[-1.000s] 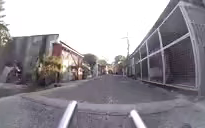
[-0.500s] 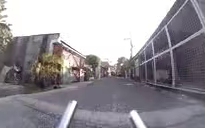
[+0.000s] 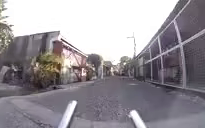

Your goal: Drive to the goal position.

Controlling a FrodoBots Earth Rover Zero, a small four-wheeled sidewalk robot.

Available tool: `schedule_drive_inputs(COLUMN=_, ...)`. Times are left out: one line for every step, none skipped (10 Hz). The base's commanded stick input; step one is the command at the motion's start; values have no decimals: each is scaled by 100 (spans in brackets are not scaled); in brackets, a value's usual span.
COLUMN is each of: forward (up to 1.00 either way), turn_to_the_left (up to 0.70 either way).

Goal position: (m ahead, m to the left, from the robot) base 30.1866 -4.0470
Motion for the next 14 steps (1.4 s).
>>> schedule_drive_inputs(forward=70, turn_to_the_left=0)
schedule_drive_inputs(forward=70, turn_to_the_left=0)
schedule_drive_inputs(forward=70, turn_to_the_left=0)
schedule_drive_inputs(forward=70, turn_to_the_left=0)
schedule_drive_inputs(forward=70, turn_to_the_left=0)
schedule_drive_inputs(forward=70, turn_to_the_left=0)
schedule_drive_inputs(forward=70, turn_to_the_left=0)
schedule_drive_inputs(forward=70, turn_to_the_left=0)
schedule_drive_inputs(forward=70, turn_to_the_left=0)
schedule_drive_inputs(forward=70, turn_to_the_left=0)
schedule_drive_inputs(forward=70, turn_to_the_left=0)
schedule_drive_inputs(forward=70, turn_to_the_left=0)
schedule_drive_inputs(forward=70, turn_to_the_left=0)
schedule_drive_inputs(forward=70, turn_to_the_left=0)
